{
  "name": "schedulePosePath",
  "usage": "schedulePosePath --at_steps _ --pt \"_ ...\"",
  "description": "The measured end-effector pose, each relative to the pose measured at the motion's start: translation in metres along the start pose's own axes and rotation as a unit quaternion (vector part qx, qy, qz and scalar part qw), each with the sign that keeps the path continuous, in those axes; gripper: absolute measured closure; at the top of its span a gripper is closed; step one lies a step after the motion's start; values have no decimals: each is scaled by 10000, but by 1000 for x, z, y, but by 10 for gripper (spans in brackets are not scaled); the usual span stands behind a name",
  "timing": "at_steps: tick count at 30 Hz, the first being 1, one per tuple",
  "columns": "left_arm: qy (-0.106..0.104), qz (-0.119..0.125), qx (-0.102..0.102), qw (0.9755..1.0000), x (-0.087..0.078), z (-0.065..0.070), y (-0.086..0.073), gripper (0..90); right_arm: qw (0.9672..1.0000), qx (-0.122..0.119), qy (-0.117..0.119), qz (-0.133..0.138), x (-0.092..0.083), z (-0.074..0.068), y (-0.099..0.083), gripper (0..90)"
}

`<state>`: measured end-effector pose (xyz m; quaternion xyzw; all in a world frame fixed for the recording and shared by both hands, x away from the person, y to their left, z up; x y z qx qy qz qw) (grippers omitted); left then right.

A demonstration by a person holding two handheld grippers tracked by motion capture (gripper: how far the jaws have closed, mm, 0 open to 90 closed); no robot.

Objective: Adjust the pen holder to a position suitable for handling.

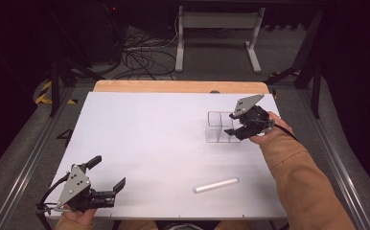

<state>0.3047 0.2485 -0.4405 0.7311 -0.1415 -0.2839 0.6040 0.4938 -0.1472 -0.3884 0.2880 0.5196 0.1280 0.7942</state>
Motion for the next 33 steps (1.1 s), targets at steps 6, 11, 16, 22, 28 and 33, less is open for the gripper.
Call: schedulePosePath --at_steps 6,11,16,22,28,33 --pt "-3 -6 15 10000 0 0 0 7 9998 221 22 19 6 7 -4 412" --pt "-16 -7 19 10000 1 1 0 8 9995 266 97 -117 14 10 -7 424" --pt "-18 -3 10 10000 1 1 0 7 9992 310 188 -172 23 10 -8 428" --pt "-16 -13 -6 10000 1 0 0 8 9987 330 294 -260 30 11 -10 458" --pt "-1 16 19 10000 0 0 1 8 9985 216 342 -381 37 10 -12 516" --pt "-15 -4 7 10000 1 0 0 8 9977 189 370 -529 40 9 -14 575"
Point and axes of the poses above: each handheld gripper's, and its own axes: x roughly forward along the jaws, y roughly out of its top, z roughly to its right, the point moved 6 cm from there along x, roughly forward along the jaws, and after that the axes turned 1 degree about x, right-handed, at the moved point
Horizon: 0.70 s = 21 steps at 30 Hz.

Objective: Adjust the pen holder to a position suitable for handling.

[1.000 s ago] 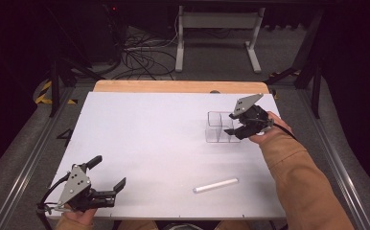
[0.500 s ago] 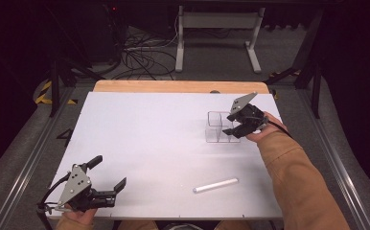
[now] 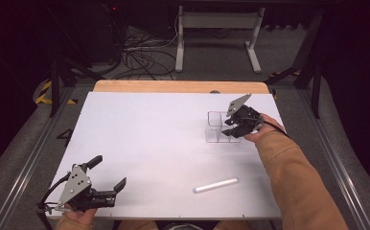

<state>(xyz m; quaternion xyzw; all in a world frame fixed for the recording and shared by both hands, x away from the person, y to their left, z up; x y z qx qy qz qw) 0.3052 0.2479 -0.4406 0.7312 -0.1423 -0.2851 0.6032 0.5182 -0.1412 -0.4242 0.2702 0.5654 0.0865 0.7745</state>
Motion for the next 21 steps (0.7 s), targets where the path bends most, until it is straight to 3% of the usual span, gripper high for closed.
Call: schedulePosePath --at_steps 5,11,21 --pt "2 10 -12 10000 0 0 0 8 9999 -54 -24 -115 3 -1 -2 635" --pt "22 24 -12 10000 0 -1 0 8 9996 -240 -1 -176 2 -3 -1 773" --pt "25 17 -21 10000 0 -1 0 7 9984 -548 9 -105 0 -7 1 833"
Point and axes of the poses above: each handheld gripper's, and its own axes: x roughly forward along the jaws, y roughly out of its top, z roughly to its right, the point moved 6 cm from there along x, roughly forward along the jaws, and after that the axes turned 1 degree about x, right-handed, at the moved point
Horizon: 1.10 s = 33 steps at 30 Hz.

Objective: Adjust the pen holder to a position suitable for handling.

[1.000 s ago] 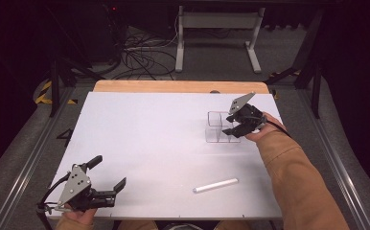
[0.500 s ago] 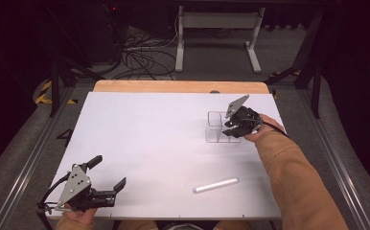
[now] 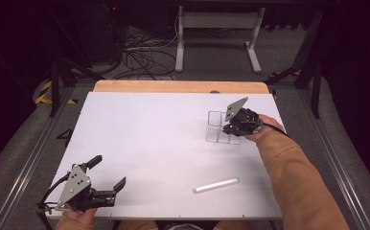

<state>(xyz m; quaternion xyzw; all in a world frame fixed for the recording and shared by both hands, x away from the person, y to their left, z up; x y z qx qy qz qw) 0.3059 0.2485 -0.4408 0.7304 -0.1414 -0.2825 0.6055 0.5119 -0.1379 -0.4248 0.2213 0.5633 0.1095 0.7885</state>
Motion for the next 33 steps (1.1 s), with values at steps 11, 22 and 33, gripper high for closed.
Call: schedulePosePath --at_steps 11,22,33 --pt "-15 6 -14 10000 0 0 0 7 9993 -9 168 336 -15 -6 12 882" --pt "-43 -9 -22 10000 1 1 0 7 9967 -441 396 552 -19 -32 47 879" --pt "-64 -15 -40 10000 1 1 -1 8 9934 -718 737 502 -7 -63 81 876"
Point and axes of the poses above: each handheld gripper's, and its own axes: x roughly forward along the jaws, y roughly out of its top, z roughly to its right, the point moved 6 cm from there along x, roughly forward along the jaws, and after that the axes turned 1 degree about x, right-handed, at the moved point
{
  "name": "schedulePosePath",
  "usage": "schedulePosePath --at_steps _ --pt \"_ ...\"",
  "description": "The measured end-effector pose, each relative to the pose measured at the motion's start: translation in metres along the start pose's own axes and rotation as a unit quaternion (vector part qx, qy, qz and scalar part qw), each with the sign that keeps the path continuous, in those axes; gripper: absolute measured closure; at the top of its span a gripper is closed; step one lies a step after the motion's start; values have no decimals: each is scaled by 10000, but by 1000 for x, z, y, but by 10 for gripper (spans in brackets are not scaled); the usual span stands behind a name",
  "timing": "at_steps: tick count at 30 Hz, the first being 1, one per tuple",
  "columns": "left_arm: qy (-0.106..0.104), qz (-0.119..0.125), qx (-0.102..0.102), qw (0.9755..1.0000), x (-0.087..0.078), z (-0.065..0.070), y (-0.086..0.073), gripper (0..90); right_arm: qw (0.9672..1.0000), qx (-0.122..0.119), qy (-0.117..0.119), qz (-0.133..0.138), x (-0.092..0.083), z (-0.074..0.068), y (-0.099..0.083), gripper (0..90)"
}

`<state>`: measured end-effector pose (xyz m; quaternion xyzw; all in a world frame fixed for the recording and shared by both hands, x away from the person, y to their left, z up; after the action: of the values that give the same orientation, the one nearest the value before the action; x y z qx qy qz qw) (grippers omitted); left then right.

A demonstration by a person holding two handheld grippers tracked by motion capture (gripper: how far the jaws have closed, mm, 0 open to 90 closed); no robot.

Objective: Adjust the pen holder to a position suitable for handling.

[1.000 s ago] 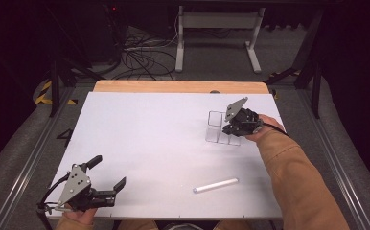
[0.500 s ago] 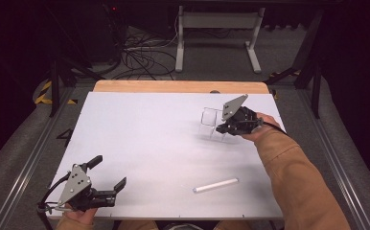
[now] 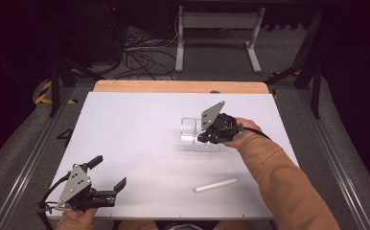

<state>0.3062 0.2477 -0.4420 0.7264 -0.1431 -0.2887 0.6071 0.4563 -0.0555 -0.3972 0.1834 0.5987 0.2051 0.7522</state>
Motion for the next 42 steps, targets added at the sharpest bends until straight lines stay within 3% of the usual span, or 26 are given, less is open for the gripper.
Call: schedulePosePath --at_steps 5,13,30,35,42 --pt "5 -1 -12 10000 0 0 0 7 9998 -123 172 -45 13 -9 13 875" --pt "2 7 -9 10000 0 -1 0 7 9990 -76 383 -195 37 -16 28 870" --pt "2 23 -23 10000 -1 0 0 7 9989 140 331 -310 54 -15 37 866" --pt "3 24 -25 10000 -1 0 0 7 9990 33 302 -324 54 -17 37 856" --pt "4 5 -10 10000 -1 -1 0 7 9994 208 250 149 32 -16 41 608"
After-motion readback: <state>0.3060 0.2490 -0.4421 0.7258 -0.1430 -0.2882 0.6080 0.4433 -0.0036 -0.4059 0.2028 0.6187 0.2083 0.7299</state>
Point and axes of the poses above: each handheld gripper's, and its own axes: x roughly forward along the jaws, y roughly out of its top, z roughly to its right, the point moved 6 cm from there along x, roughly forward along the jaws, and after that the axes turned 1 degree about x, right-handed, at the moved point
